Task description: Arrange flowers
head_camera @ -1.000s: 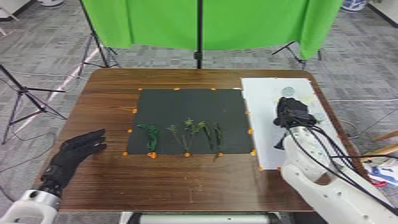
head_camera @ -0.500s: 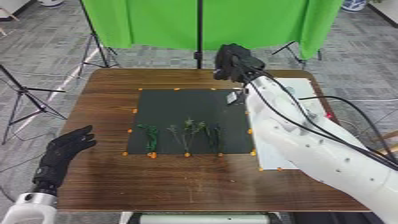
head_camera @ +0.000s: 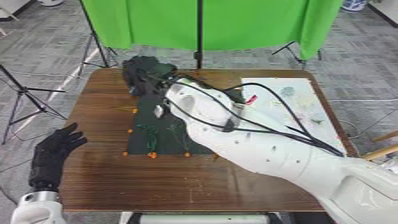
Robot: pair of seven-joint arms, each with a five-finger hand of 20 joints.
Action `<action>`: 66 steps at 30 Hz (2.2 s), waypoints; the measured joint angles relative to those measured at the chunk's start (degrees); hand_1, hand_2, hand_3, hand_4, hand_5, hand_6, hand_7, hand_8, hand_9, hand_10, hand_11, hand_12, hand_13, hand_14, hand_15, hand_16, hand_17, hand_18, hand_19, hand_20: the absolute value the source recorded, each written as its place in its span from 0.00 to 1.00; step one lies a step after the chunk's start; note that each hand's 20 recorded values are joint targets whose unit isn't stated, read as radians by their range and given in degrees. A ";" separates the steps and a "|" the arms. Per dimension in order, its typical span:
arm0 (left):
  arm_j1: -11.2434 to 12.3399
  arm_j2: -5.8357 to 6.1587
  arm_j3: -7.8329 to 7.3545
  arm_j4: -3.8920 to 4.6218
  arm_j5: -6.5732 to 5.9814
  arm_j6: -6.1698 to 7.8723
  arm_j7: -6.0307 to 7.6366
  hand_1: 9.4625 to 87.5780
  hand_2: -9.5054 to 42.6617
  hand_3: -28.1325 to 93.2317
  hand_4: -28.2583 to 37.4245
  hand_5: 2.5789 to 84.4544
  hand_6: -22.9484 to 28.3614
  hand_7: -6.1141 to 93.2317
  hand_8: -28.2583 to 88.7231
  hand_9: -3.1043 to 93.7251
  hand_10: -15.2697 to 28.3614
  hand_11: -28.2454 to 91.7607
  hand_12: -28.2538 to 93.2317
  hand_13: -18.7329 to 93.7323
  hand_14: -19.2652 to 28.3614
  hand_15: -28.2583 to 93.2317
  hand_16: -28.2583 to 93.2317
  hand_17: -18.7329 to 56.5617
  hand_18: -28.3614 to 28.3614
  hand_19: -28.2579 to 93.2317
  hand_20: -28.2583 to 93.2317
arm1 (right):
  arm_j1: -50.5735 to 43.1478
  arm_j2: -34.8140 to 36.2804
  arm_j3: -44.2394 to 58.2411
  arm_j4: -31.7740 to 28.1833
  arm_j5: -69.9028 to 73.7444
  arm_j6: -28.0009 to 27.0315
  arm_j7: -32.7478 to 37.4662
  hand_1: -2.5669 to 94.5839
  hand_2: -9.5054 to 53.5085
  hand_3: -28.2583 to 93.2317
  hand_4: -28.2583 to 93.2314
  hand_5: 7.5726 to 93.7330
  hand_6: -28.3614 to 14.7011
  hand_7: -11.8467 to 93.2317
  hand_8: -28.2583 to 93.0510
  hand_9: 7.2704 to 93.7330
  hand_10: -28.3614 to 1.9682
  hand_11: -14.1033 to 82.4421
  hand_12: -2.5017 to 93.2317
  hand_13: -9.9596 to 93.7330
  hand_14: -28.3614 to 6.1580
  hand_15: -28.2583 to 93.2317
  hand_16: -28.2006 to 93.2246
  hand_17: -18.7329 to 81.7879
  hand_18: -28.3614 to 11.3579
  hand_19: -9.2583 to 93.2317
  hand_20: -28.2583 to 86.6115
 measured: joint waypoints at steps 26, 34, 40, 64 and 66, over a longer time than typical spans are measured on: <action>-4.06 0.57 2.31 2.53 1.19 -6.64 3.47 0.13 0.34 0.81 0.01 0.53 0.57 0.17 0.19 0.51 0.69 0.41 0.32 0.53 0.82 0.44 0.22 0.41 0.75 0.35 0.40 | -4.83 -7.64 -4.08 11.44 -10.69 -4.01 0.30 0.88 0.00 0.00 0.64 0.74 0.66 0.35 0.31 0.92 0.68 0.30 0.53 0.95 0.80 0.81 0.57 0.82 0.36 1.00 0.80; -3.96 0.62 2.05 2.87 1.28 -7.70 4.10 0.30 0.01 0.78 0.22 0.50 0.56 0.17 0.19 0.50 0.66 0.41 0.33 0.52 0.79 0.42 0.23 0.41 0.75 0.33 0.40 | -5.11 -7.21 -3.87 11.80 -11.85 -6.89 0.54 0.85 0.00 0.00 0.66 0.71 0.67 0.33 0.31 0.90 0.66 0.33 0.52 0.94 0.80 0.81 0.57 0.82 0.36 1.00 0.80; -3.37 0.55 0.27 3.36 4.28 -11.40 4.02 0.39 0.00 0.75 0.26 0.46 0.53 0.18 0.19 0.46 0.62 0.40 0.33 0.51 0.76 0.41 0.24 0.39 0.74 0.31 0.40 | -5.66 -6.41 -3.83 11.26 -11.91 -8.03 0.57 0.84 0.00 0.00 0.67 0.71 0.68 0.33 0.30 0.89 0.66 0.35 0.50 0.94 0.80 0.81 0.57 0.81 0.36 1.00 0.80; 4.13 -1.57 -6.52 0.50 7.80 -14.02 2.36 0.43 0.00 0.71 0.27 0.46 0.52 0.20 0.18 0.46 0.62 0.40 0.33 0.50 0.74 0.40 0.25 0.39 0.74 0.30 0.40 | -17.30 24.15 33.25 -31.25 5.68 -20.50 11.52 0.28 0.00 0.72 0.17 0.51 0.52 0.16 0.20 0.62 0.23 0.24 0.27 0.79 0.45 0.74 0.55 0.69 0.21 0.99 0.70; 4.46 -1.83 -6.56 0.42 7.91 -13.99 2.37 0.43 0.00 0.71 0.27 0.46 0.52 0.19 0.18 0.46 0.62 0.40 0.33 0.50 0.75 0.40 0.25 0.39 0.74 0.30 0.40 | -20.35 27.36 38.76 -30.94 9.25 -26.80 14.33 0.28 0.00 0.72 0.17 0.51 0.52 0.16 0.20 0.61 0.22 0.23 0.26 0.79 0.44 0.74 0.55 0.69 0.21 0.99 0.69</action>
